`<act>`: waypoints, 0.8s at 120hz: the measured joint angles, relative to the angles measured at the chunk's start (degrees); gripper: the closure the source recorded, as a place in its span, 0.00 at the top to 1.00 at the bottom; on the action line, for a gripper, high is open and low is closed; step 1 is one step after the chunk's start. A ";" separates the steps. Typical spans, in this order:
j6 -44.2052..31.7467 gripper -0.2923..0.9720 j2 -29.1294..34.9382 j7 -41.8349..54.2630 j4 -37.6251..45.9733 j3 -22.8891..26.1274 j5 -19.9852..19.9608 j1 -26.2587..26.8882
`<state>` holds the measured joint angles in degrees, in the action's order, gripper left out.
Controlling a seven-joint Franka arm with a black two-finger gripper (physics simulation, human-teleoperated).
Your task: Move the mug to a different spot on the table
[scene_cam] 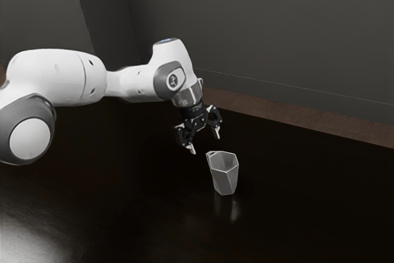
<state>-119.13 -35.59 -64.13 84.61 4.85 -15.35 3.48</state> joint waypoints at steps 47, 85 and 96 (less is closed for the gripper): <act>-5.07 0.75 0.74 -4.70 5.02 0.78 -1.93 0.71; -8.35 0.75 1.61 -6.92 7.44 0.78 -3.09 1.59; -9.52 0.75 2.11 -7.40 8.85 0.78 -3.51 1.90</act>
<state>-128.65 -33.48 -71.54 93.46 5.62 -18.86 5.38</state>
